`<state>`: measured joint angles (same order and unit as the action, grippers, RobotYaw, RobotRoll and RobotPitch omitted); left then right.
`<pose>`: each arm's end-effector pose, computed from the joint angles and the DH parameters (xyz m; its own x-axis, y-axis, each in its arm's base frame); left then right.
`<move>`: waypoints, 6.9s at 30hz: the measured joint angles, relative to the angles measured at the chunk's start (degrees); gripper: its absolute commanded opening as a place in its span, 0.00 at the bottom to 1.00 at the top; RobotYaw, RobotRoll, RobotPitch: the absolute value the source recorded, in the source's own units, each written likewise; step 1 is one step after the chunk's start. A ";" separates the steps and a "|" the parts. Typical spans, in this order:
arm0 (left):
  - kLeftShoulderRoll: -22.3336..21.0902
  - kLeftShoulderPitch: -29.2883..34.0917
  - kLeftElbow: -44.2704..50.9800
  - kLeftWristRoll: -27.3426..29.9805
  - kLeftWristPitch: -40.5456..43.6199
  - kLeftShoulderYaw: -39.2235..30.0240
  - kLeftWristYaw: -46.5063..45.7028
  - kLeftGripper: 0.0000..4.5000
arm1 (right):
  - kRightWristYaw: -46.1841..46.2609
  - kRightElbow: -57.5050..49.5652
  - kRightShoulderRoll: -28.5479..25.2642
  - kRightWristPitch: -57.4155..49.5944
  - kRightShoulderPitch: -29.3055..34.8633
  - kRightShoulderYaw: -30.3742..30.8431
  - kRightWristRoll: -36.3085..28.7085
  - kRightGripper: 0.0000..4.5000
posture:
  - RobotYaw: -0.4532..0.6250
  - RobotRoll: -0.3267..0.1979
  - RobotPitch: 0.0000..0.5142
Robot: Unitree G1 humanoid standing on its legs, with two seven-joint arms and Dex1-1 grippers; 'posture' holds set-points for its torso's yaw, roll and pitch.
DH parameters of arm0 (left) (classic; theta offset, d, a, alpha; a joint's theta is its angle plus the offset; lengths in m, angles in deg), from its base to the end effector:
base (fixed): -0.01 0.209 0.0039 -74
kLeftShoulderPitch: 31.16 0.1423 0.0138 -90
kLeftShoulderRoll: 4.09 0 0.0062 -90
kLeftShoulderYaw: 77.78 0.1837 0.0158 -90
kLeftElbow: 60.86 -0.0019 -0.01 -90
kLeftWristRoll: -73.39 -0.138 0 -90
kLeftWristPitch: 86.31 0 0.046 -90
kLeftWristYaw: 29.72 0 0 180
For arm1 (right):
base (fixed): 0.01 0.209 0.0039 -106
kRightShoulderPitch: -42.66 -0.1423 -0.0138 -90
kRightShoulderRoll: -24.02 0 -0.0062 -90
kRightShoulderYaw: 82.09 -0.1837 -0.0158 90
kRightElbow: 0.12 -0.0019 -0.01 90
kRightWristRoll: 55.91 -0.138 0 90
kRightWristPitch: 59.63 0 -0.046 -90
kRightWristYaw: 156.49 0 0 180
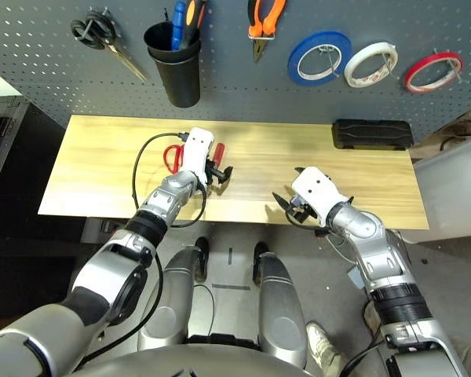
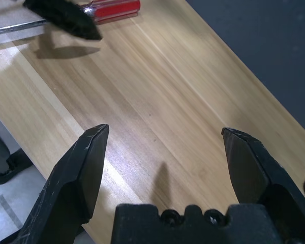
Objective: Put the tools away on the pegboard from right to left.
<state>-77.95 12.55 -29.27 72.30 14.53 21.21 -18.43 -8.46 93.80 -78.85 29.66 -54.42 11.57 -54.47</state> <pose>0.3209 0.0844 0.0548 0.8033 -0.3772 -0.4609 0.4767 0.8712 0.1178 0.2275 -0.2292 0.0767 0.8287 0.4982 -0.2551 -0.5582 0.7025 -0.4414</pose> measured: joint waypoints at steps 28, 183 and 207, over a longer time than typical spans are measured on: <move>5.17 16.81 25.16 0.23 1.52 -3.83 -1.96 0.18 | -6.48 5.68 0.05 5.78 -5.71 0.28 -2.45 1.00 | 0.63 0.62 0.64; -7.67 0.87 -2.50 1.72 -1.74 -11.53 -12.07 1.00 | -4.09 11.89 12.40 -8.66 -18.12 7.42 1.01 1.00 | 0.63 0.62 0.60; -5.84 10.50 12.08 3.24 -2.48 -14.00 -10.25 0.01 | -14.35 10.15 6.34 -0.81 -18.83 3.21 -6.93 1.00 | 0.67 0.62 0.54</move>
<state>-83.79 23.04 -17.19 75.54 12.05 7.20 -28.68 -22.80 103.95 -72.51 28.85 -73.25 14.78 -61.40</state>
